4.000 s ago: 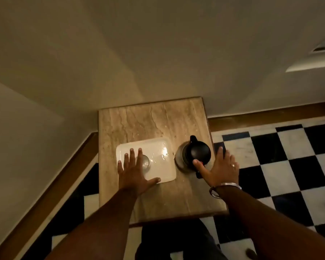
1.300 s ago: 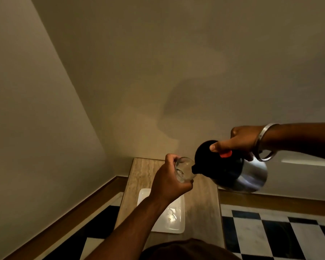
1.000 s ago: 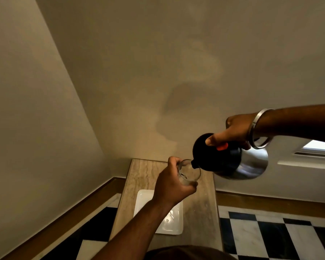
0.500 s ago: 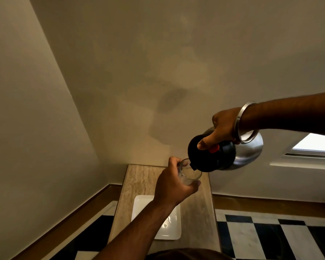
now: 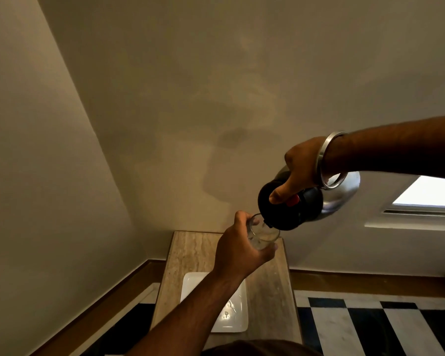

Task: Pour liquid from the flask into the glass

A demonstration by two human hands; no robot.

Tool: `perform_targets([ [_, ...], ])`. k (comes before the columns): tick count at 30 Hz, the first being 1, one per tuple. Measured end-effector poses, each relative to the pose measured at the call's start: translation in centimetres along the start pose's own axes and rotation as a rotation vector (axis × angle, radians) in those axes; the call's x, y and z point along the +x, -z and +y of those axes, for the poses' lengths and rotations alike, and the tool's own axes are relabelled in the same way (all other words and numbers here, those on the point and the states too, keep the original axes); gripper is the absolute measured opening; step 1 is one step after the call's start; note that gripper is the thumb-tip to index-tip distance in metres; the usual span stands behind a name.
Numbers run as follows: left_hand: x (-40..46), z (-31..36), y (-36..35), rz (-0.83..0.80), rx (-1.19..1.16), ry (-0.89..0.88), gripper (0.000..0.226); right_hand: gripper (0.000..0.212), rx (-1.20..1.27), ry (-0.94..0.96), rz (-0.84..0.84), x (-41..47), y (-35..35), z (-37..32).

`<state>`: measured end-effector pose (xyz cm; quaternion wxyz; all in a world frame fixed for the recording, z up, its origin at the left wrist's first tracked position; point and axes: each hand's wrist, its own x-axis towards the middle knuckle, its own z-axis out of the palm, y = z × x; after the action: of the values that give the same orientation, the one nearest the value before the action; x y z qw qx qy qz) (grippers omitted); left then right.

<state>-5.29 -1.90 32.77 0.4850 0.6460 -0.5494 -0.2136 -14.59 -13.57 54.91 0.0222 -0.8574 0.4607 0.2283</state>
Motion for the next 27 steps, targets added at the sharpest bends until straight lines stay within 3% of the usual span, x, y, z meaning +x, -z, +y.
perform_targets([
  [27, -1.3, 1.1, 0.2, 0.042, 0.002, -0.068, 0.072, 0.065, -0.098, -0.031, 0.070, -4.0, 1.3, -1.0],
])
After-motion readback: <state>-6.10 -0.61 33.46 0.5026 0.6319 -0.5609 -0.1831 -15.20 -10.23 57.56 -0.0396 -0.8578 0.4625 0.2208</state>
